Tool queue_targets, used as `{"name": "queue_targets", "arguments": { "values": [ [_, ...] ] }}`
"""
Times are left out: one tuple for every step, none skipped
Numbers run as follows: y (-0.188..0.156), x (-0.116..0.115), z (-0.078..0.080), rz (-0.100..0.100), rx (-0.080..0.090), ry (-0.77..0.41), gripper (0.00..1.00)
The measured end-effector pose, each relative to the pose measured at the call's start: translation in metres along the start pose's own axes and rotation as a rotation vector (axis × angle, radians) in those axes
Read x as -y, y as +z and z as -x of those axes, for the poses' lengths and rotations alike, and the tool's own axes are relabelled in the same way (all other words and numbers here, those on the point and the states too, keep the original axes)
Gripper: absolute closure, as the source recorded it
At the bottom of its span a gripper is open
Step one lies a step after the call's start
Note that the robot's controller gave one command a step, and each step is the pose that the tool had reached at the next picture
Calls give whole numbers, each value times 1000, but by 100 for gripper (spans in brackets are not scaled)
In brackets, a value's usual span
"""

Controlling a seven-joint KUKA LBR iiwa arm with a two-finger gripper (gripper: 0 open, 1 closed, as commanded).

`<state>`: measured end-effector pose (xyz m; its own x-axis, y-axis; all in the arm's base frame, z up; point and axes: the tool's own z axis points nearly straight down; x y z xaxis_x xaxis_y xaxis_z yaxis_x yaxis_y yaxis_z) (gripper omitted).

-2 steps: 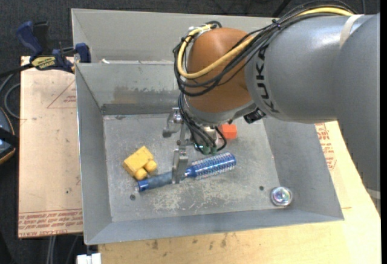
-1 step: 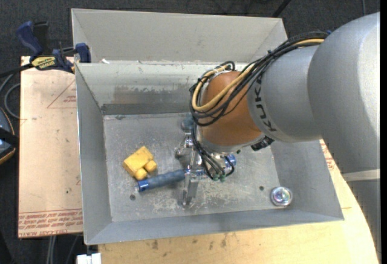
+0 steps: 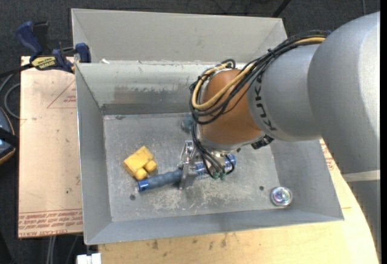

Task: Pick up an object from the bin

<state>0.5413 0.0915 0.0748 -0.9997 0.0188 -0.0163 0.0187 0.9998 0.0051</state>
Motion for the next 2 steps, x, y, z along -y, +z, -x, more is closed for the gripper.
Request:
{"name": "queue_targets", "arguments": {
  "values": [
    [-116,2,21,-3,-7,37,100],
    [-184,6,26,-4,-7,26,100]
  ]
}}
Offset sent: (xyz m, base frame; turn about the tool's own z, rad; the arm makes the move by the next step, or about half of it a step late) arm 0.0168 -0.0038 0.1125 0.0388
